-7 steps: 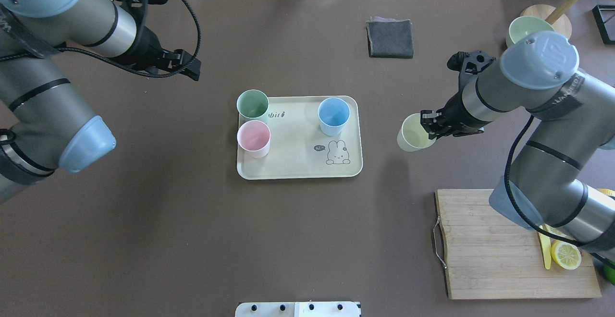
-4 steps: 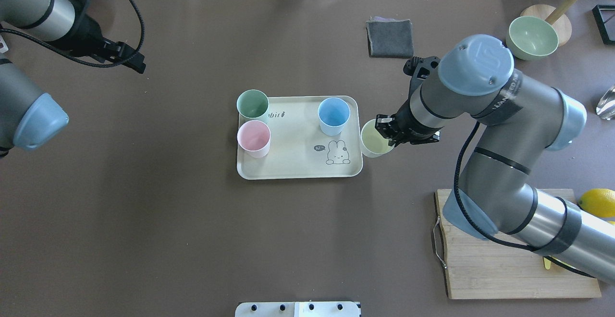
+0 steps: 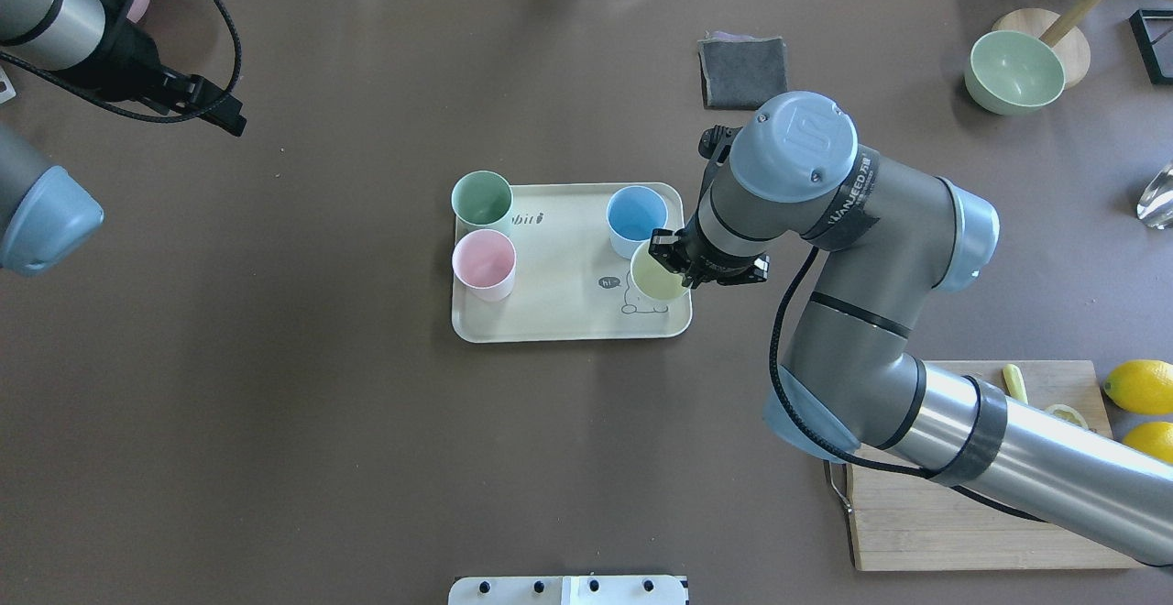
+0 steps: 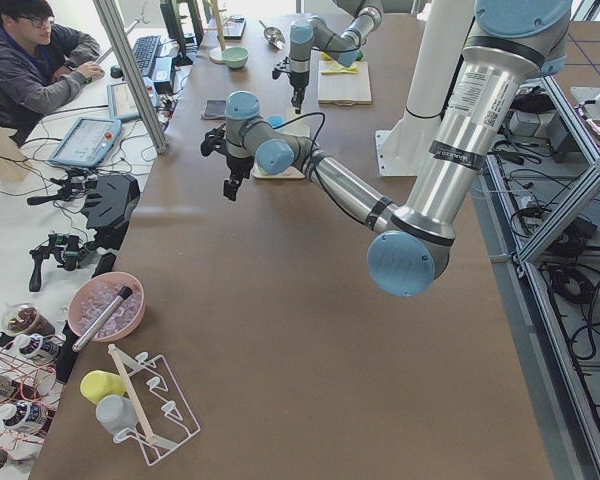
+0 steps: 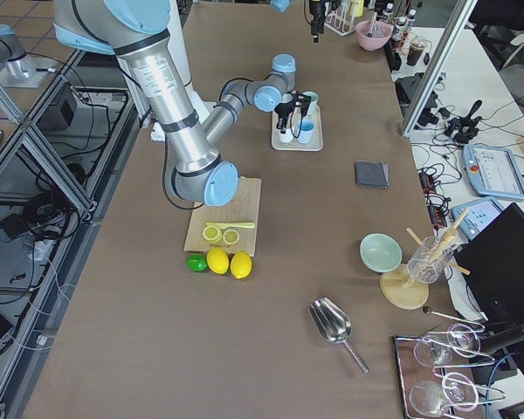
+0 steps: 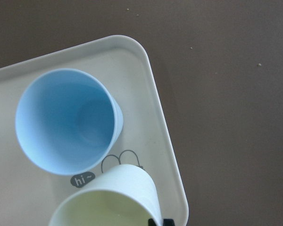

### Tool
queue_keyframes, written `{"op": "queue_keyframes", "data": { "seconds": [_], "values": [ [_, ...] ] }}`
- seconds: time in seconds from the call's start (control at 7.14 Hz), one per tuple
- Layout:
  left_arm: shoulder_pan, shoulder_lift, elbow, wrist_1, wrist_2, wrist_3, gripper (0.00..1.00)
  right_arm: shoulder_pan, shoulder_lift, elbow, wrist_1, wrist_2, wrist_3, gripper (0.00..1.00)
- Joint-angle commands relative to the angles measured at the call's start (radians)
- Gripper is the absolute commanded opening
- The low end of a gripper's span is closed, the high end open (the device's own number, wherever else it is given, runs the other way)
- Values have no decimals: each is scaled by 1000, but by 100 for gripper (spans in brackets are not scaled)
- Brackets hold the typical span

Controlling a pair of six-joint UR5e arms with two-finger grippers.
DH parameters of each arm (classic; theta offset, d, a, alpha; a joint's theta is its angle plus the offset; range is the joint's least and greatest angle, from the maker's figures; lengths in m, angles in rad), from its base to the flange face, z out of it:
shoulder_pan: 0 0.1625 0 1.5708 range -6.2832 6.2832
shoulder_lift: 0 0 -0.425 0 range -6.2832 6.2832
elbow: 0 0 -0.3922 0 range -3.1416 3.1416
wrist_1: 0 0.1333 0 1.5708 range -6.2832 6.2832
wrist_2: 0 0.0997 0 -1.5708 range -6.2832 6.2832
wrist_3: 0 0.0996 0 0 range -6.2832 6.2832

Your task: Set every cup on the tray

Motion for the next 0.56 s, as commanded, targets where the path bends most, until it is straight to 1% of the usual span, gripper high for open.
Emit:
{"op": "queue_keyframes", "data": {
  "seconds": [0.0, 0.14, 0.28, 0.42],
  "values": [
    [1, -1, 0, 1, 0, 0, 98, -5, 8, -2, 2, -7, -9, 100],
    [-2, -2, 0, 4, 0, 0, 98, 21, 12, 11, -1, 3, -16, 100],
    [-20, 1, 1, 6, -2, 0, 98, 64, 11, 26, -12, 32, -51, 100],
    [-60, 33, -2, 3, -65, 19, 98, 134, -10, 47, -16, 90, -112, 100]
  ]
}}
